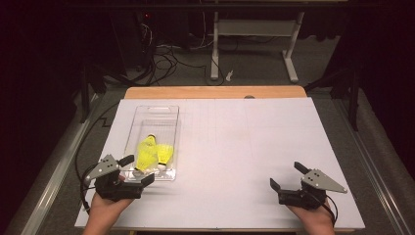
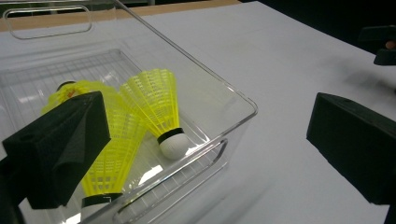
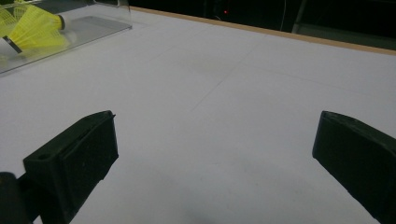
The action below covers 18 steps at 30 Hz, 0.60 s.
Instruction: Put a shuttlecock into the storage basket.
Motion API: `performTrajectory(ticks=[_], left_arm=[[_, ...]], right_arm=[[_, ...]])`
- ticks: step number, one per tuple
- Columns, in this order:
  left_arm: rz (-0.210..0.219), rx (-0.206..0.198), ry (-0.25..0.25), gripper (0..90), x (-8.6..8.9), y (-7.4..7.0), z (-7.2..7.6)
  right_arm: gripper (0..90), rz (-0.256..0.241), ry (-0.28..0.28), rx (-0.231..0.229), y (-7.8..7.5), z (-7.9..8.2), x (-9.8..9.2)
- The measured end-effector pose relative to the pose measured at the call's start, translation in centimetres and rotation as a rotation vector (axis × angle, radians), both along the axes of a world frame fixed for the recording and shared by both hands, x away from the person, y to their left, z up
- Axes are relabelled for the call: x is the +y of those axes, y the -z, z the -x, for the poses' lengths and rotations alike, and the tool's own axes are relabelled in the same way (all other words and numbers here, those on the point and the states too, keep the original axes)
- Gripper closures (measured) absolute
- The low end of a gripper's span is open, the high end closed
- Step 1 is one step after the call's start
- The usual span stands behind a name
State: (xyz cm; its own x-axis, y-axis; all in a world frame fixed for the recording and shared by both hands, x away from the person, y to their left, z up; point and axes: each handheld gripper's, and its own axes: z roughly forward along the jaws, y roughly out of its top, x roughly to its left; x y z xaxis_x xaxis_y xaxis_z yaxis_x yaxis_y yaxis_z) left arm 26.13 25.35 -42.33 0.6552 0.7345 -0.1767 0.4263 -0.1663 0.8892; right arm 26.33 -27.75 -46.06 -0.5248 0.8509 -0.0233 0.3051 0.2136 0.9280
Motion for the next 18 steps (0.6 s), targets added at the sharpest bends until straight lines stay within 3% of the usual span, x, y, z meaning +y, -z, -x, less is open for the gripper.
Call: performTrajectory(ticks=[9,18], left_arm=[[-0.008,-0.099,0.000,1.0,-0.1,1.0,2.3],[-0.028,-0.062,-0.002,0.2,-0.9,1.6,1.9]], right_arm=[[0.4,-0.021,-0.023,-0.038,-0.5,0.4,0.0],[0.3,-0.029,-0.037,-0.052,-0.6,0.3,-0.2]])
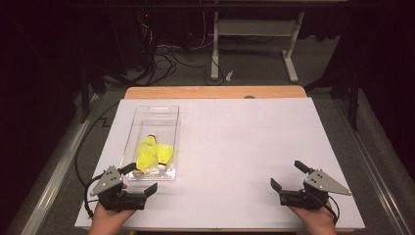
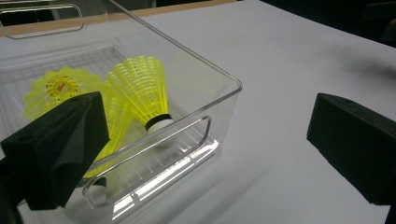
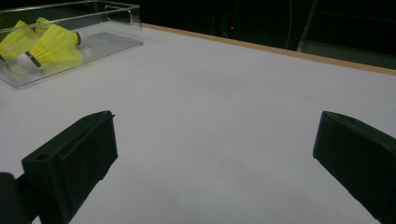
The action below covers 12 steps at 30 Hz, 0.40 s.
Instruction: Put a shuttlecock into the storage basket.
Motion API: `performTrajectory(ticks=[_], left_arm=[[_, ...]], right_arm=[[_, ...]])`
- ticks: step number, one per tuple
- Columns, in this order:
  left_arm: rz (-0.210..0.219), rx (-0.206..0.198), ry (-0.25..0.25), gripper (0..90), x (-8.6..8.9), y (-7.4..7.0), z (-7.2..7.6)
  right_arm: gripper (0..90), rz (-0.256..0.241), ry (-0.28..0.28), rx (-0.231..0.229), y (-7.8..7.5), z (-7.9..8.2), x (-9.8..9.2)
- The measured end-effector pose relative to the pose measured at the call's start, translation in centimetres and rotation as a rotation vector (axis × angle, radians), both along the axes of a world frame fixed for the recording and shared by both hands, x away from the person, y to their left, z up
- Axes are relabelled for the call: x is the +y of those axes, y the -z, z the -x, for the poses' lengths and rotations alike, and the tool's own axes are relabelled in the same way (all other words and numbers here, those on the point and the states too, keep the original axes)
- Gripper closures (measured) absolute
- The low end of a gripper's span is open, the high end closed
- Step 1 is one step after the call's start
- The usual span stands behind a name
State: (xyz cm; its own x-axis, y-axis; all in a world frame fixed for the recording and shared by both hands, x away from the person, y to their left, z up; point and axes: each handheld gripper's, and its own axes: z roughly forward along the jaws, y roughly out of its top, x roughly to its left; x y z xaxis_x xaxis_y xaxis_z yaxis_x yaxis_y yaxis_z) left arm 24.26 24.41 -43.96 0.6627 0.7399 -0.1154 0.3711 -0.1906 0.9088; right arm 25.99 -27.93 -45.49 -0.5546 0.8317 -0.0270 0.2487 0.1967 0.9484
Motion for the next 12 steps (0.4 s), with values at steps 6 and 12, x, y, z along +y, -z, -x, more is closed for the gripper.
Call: performTrajectory(ticks=[6,12], left_arm=[[0.006,0.013,-0.011,0.1,0.15,0.04,0.03],[0.024,0.010,-0.025,0.1,0.62,-0.01,0.20]], right_arm=[[0.3,-0.005,-0.002,-0.005,-0.05,0.00,-0.10],[0.3,-0.013,0.002,-0.016,-0.21,0.02,-0.07]])
